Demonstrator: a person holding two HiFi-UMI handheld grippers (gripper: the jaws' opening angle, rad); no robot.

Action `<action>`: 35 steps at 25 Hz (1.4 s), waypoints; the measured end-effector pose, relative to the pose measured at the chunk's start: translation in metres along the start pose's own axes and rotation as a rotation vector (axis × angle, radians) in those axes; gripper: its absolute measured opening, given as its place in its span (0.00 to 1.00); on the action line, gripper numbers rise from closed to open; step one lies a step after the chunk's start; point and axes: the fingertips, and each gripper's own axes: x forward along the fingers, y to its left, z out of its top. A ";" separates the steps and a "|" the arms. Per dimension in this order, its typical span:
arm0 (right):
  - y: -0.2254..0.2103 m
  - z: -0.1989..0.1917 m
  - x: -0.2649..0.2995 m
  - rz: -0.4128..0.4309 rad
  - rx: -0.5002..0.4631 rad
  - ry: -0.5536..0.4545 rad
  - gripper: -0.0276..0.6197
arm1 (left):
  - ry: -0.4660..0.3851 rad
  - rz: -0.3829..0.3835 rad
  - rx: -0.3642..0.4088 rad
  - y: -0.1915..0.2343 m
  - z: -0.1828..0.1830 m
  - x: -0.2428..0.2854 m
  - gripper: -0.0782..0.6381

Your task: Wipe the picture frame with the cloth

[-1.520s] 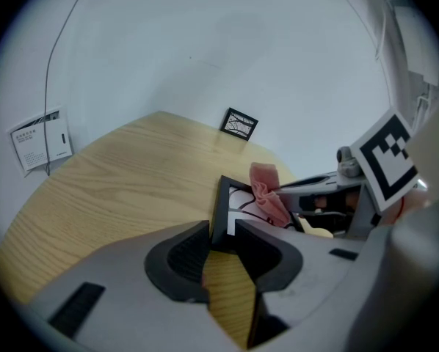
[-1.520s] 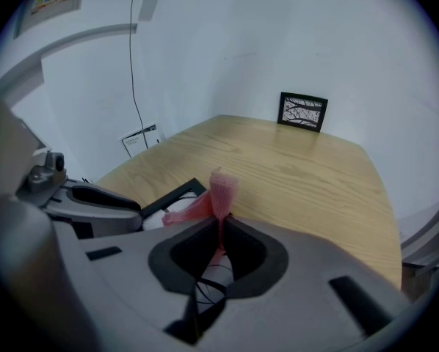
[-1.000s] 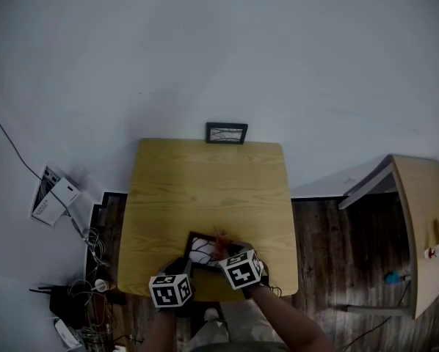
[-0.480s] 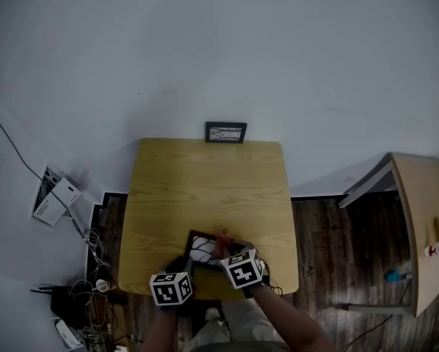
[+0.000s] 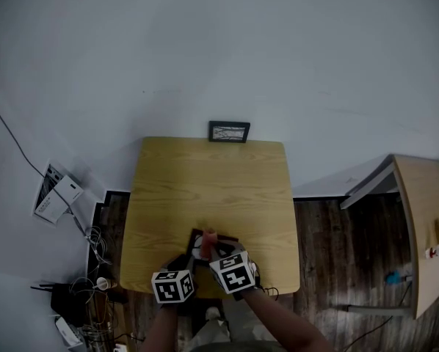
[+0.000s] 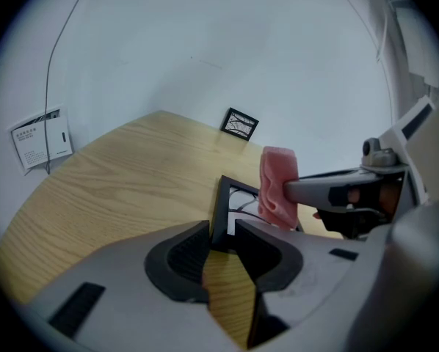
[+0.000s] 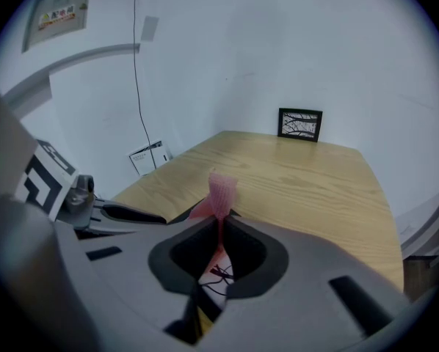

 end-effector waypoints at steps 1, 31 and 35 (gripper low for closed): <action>0.004 0.001 0.001 0.009 0.000 -0.002 0.07 | 0.000 0.000 0.000 0.000 0.000 0.000 0.24; 0.042 -0.025 0.031 0.068 -0.094 0.105 0.07 | -0.009 0.014 -0.006 0.000 0.000 -0.001 0.24; 0.033 -0.029 0.028 0.065 -0.059 0.109 0.07 | -0.004 0.012 -0.011 0.001 0.000 0.000 0.24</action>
